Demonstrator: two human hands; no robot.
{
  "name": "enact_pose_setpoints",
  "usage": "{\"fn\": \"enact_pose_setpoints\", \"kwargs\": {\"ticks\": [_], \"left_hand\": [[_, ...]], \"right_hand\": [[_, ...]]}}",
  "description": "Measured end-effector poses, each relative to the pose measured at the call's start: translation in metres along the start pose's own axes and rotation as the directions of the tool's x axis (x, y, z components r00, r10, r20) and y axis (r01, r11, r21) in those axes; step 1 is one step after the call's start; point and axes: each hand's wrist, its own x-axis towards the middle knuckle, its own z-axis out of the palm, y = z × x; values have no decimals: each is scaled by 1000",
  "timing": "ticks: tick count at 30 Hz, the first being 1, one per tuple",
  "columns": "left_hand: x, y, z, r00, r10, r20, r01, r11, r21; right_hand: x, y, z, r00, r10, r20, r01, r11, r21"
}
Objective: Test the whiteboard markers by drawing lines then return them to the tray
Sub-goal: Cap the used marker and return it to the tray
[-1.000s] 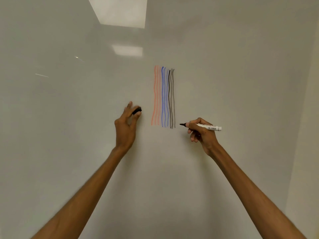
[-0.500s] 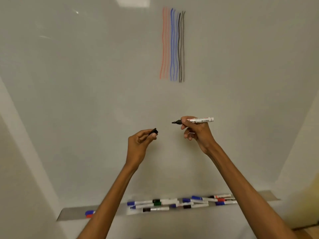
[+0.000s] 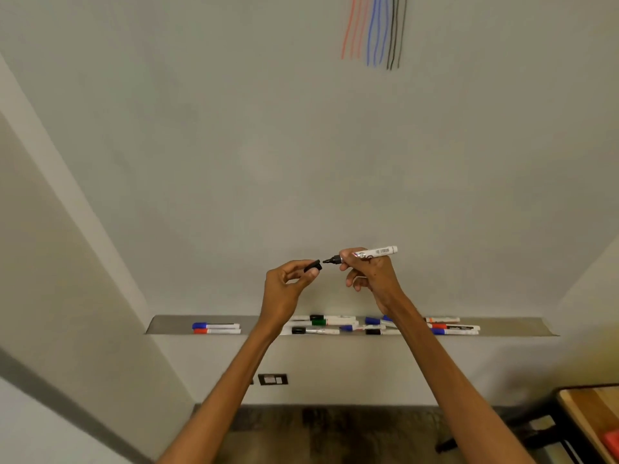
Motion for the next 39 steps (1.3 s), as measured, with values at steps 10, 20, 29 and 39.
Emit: {"fn": "enact_pose_setpoints", "kwargs": {"ticks": [10,20,29,39], "left_hand": [[-12,-36,-14,999,-40,25,36,989,143],[-13,-61,-43,996,-76,38,69,983,167],[12,-89,-85,998,-58,-35,64,974,217],[50,-134,-189,973,-224,62,186,911,368]], "right_hand": [[0,43,21,990,130,50,-126,990,-70],[-2,88,70,986,138,-96,-141,990,-23],[31,108,136,931,282,-231,-251,956,154],[71,168,180,818,575,-28,-559,804,201]]}}
